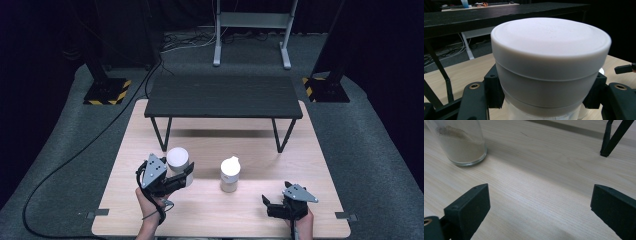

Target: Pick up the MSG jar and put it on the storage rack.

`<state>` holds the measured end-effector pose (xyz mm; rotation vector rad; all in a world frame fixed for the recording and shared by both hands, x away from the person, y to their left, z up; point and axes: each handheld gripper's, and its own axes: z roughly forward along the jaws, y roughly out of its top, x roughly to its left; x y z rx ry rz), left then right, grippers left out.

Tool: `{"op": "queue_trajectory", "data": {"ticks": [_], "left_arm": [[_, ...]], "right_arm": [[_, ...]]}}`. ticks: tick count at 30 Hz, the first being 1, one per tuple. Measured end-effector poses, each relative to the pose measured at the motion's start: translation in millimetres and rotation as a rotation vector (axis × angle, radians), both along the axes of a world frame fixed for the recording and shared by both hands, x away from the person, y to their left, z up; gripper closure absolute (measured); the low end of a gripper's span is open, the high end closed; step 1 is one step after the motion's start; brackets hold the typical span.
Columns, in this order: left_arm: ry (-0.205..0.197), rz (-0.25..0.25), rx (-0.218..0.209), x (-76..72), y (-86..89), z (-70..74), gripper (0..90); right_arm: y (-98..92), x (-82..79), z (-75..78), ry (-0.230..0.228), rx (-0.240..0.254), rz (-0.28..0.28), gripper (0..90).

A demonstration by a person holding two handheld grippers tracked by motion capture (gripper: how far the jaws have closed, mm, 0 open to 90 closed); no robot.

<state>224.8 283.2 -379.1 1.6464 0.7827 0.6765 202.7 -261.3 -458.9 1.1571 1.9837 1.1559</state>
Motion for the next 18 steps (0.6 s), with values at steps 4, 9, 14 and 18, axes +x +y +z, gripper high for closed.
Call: {"op": "queue_trajectory", "data": {"ticks": [4, 9, 14, 18], "left_arm": [[0.000, -0.002, 0.004, 2.2, -0.7, 1.9, 35.0], [0.009, -0.020, -0.029, 8.0, 3.4, 2.8, 35.0], [-0.001, -0.020, -0.021, 9.8, 1.7, 6.1, 35.0], [-0.010, -0.022, -0.014, 11.6, 0.7, 8.9, 35.0]], "right_arm": [[-0.2, -0.2, -0.2, -0.001, 0.002, 0.000, 1.7], [0.2, -0.3, -0.2, -0.001, 0.000, -0.001, 1.7], [0.5, -0.3, 0.0, -0.001, -0.001, -0.002, 1.7], [0.6, -0.7, -0.3, -0.003, 0.000, -0.004, 1.7]]}}
